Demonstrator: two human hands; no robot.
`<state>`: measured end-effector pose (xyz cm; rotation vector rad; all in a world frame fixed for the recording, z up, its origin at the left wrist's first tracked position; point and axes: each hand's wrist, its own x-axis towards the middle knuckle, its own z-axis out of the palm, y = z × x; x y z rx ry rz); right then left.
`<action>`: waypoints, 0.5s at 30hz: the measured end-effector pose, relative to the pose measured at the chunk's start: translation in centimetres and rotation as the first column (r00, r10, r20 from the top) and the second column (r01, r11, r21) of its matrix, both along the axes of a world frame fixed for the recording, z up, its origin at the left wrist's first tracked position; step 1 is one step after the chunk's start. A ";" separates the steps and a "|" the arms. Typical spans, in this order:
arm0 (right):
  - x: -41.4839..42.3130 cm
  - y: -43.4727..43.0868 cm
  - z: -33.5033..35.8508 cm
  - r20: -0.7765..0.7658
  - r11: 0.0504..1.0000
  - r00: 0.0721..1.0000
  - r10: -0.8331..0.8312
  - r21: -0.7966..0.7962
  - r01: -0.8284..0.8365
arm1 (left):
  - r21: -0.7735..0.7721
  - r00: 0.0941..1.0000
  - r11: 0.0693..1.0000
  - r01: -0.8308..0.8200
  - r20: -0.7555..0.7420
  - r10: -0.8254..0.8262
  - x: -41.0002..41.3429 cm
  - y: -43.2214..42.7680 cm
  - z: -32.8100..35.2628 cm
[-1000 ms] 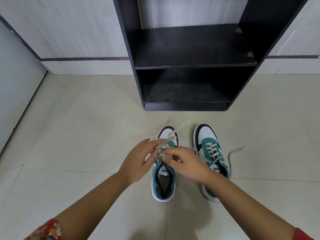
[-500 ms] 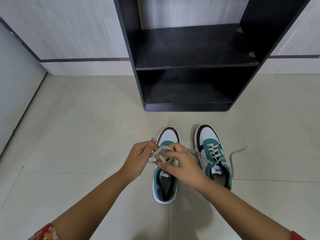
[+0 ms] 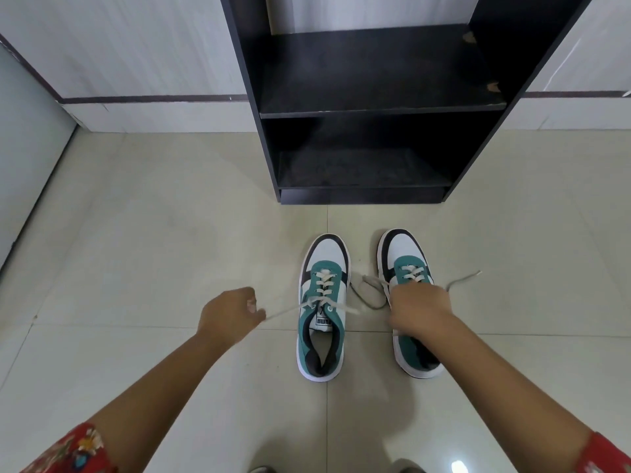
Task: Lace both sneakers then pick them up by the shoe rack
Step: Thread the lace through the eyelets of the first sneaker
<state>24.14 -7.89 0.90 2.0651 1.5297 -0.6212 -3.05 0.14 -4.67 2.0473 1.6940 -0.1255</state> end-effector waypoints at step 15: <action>-3.5 0.3 -2.8 -0.570 0.949 0.821 -0.031 0.241 0.203 | 0.259 0.905 0.909 0.327 0.192 -0.381 3.8 -1.7 -0.1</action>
